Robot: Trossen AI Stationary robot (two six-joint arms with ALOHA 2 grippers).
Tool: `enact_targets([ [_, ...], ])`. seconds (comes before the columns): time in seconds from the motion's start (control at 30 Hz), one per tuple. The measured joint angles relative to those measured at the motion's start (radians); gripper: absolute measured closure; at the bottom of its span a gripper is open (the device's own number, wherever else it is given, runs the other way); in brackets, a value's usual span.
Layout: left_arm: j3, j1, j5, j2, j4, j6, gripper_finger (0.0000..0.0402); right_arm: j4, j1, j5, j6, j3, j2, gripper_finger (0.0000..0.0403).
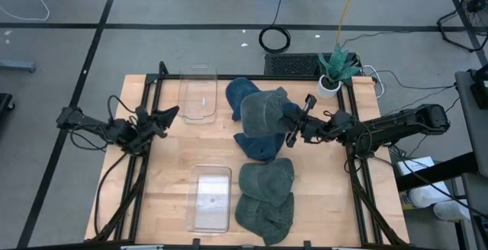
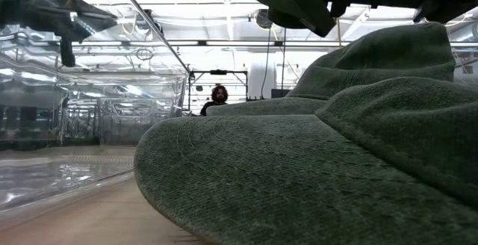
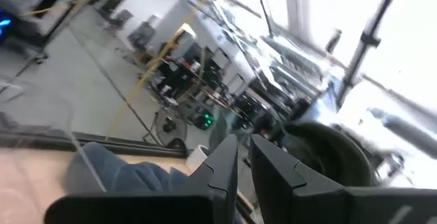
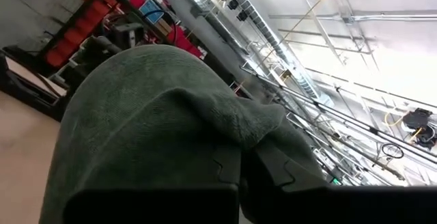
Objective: Pick & Place hat
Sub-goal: Put the top green cap into the top transparent bin
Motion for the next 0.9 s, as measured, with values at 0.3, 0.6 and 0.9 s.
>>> enact_targets([
  [0.3, 0.0, 0.141, 0.17, 0.201, 0.068, -0.16, 0.035, -0.001, -0.013, -0.007, 0.001, 0.0, 0.0, 0.0403],
  [0.6, 0.136, 0.216, 0.414, 0.543, 0.298, -0.139, 0.0228, 0.036, -0.086, -0.086, 0.028, 0.04, 0.086, 0.0403],
  [0.9, 0.501, 0.207, 0.478, 0.868, 0.061, 0.027, 0.0142, 0.03, -0.093, -0.068, -0.059, 0.157, 0.258, 0.0403],
])
